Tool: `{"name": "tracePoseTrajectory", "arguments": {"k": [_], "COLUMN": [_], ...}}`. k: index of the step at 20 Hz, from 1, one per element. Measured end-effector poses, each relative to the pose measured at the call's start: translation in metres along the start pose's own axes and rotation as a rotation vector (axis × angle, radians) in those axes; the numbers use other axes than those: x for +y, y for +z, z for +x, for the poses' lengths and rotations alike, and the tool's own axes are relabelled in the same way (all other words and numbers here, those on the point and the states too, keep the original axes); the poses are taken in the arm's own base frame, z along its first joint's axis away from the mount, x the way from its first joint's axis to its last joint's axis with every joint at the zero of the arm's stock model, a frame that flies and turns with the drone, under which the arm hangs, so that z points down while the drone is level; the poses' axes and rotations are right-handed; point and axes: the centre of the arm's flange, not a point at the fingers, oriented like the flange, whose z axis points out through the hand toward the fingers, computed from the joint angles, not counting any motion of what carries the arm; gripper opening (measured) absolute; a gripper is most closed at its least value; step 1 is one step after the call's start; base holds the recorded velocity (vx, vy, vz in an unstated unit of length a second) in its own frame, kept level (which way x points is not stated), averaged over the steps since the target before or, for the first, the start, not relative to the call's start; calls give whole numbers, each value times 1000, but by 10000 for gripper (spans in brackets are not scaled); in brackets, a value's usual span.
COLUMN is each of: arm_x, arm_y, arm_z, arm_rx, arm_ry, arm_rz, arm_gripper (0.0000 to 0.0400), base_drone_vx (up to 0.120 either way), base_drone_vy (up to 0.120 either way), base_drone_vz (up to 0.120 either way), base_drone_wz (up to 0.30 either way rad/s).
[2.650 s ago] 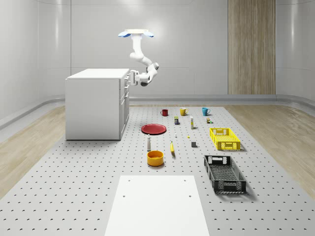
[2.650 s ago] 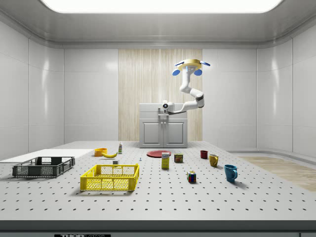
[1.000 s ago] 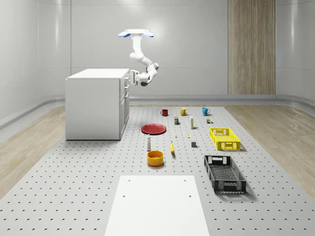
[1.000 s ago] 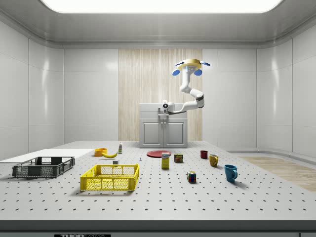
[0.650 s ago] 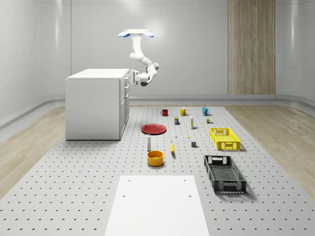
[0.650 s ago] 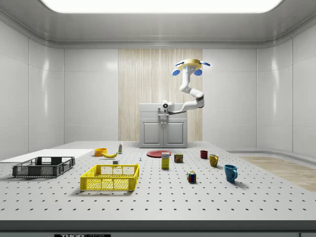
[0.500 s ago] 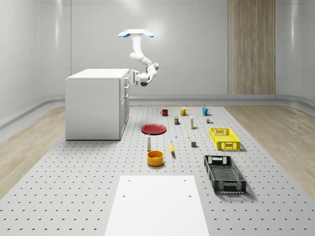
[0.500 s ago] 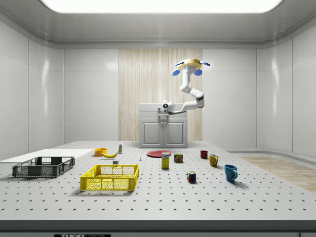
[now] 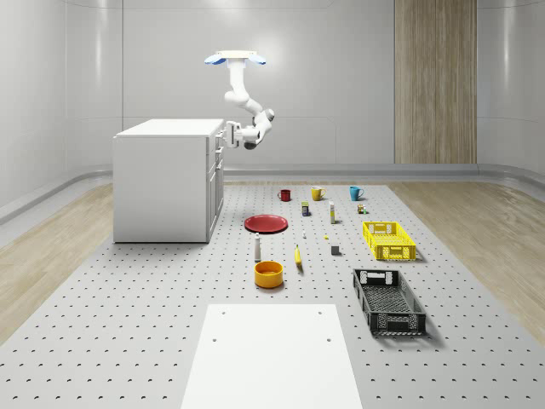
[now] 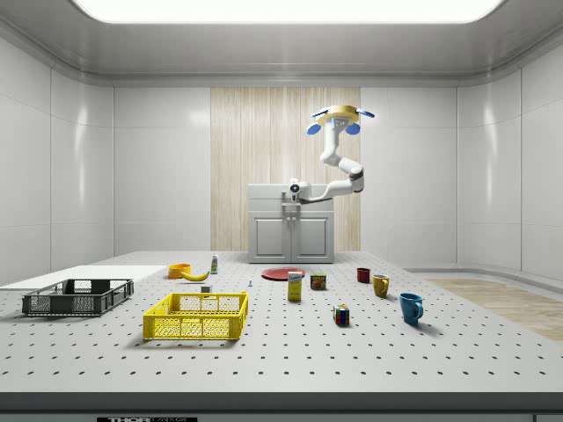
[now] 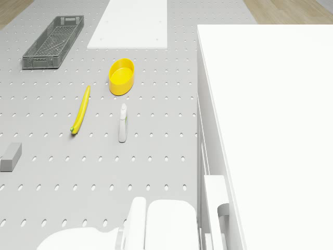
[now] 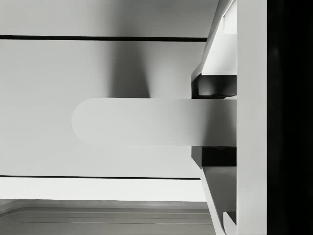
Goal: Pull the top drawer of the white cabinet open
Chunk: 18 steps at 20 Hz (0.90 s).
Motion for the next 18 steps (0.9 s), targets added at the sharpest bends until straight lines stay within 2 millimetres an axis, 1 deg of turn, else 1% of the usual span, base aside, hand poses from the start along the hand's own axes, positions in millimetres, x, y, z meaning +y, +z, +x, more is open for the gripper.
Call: {"name": "tracePoseTrajectory", "arguments": {"k": [5,18], "arm_x": [0,0], "arm_y": [-10,-20], "arm_z": [0,0], "arm_rx": [0,1], "arm_ry": [7,14], "arm_rz": [0,-1], "arm_gripper": [119,120], "base_drone_vx": [0,0], "base_drone_vy": [0,0], "base_drone_vz": [0,0], "base_drone_wz": [0,0]}}
